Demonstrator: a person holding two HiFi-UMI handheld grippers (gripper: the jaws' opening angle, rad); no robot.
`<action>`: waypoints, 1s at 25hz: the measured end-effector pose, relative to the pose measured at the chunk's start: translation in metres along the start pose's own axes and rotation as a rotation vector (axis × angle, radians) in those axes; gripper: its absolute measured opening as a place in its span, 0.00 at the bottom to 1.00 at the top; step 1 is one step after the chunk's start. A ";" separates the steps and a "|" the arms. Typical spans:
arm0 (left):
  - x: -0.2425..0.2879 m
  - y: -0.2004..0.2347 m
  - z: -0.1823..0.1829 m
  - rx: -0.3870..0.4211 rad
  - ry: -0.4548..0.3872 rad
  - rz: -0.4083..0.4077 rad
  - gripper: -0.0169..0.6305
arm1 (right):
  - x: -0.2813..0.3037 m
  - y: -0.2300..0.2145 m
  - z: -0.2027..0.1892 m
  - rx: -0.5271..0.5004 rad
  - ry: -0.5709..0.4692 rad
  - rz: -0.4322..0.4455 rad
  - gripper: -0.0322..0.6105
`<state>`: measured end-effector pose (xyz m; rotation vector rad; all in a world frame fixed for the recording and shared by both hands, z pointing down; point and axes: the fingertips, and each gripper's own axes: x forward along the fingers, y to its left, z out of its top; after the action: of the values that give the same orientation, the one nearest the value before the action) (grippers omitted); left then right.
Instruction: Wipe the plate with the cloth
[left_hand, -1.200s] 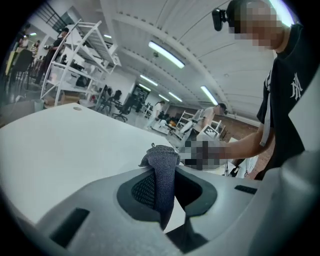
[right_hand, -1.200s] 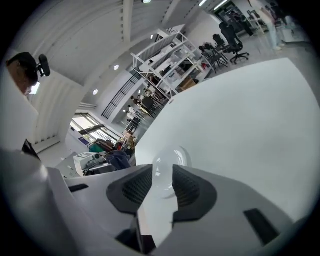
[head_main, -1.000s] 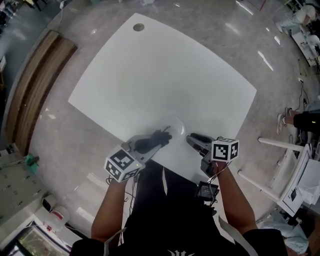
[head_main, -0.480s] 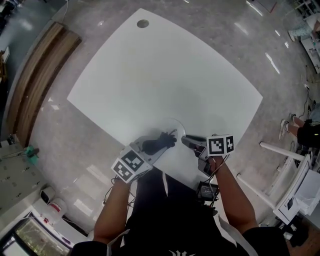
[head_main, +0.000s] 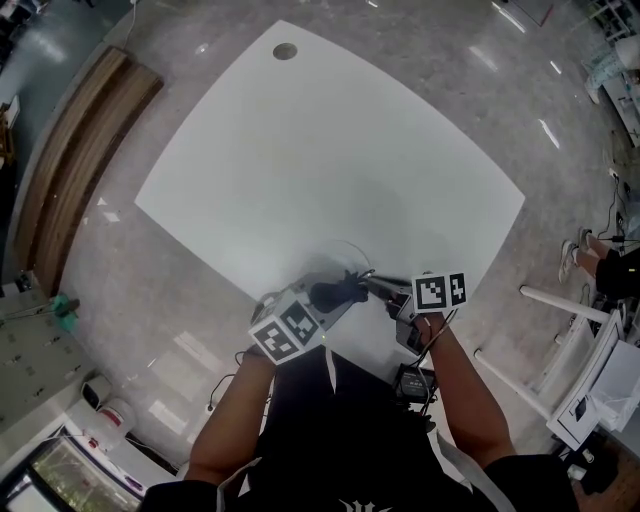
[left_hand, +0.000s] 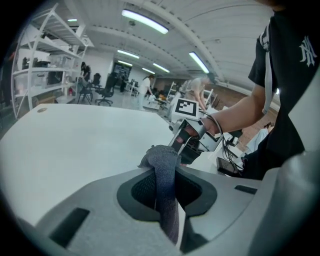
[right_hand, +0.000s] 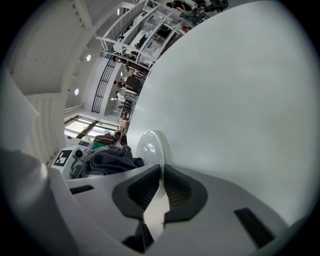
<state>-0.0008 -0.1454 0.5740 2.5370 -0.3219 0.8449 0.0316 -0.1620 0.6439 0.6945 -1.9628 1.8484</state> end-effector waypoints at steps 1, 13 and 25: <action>0.005 0.000 0.001 0.026 0.023 -0.001 0.11 | 0.000 0.000 0.000 0.002 -0.005 0.000 0.09; 0.020 0.072 -0.013 0.288 0.354 0.250 0.11 | 0.002 0.000 -0.001 0.006 -0.033 -0.014 0.08; -0.036 0.038 -0.078 0.274 0.544 0.240 0.11 | -0.005 -0.001 0.000 0.017 -0.097 -0.048 0.08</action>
<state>-0.0821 -0.1378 0.6207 2.4027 -0.3524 1.7235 0.0364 -0.1614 0.6422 0.8435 -1.9737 1.8370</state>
